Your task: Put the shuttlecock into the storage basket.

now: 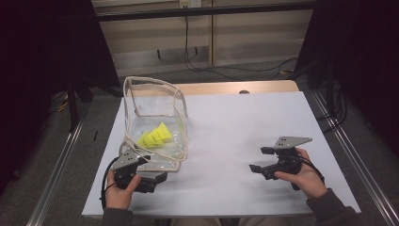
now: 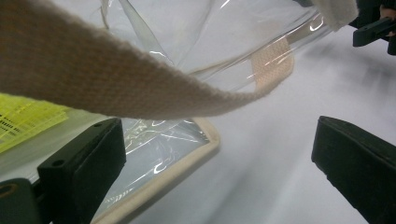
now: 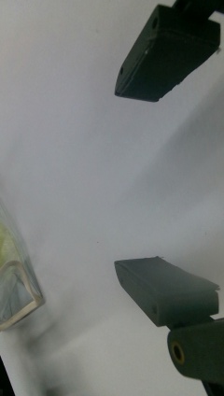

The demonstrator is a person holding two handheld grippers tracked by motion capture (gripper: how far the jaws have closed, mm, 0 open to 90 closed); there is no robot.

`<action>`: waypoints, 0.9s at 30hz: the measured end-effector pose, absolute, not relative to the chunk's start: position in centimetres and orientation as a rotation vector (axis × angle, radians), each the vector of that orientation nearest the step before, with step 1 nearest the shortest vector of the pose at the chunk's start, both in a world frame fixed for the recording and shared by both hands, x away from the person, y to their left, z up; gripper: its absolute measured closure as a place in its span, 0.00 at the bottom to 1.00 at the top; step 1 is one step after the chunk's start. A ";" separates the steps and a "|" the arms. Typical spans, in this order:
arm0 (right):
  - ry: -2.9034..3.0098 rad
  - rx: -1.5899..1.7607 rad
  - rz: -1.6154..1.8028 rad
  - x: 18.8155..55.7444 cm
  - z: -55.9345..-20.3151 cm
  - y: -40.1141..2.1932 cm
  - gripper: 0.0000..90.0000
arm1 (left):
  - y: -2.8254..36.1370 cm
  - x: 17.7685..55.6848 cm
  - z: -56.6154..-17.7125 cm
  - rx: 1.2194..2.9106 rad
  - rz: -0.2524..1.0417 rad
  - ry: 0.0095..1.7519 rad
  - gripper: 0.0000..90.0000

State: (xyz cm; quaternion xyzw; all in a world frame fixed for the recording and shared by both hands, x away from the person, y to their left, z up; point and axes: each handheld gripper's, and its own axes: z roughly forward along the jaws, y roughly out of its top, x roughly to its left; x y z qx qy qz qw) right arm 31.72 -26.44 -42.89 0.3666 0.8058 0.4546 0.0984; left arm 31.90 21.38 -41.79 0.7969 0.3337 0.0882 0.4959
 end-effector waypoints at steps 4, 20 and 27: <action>2.372 1.093 1.346 31.6 -42.9 -26.8 0.15 | 21.4 31.9 -41.8 1.930 0.214 0.809 0.03; 2.347 1.117 1.349 30.9 -43.1 -28.1 0.14 | 21.3 31.9 -41.7 1.940 0.214 0.809 0.03; 2.334 1.126 1.347 30.8 -43.1 -28.6 0.13 | 21.2 31.9 -41.8 1.936 0.212 0.806 0.03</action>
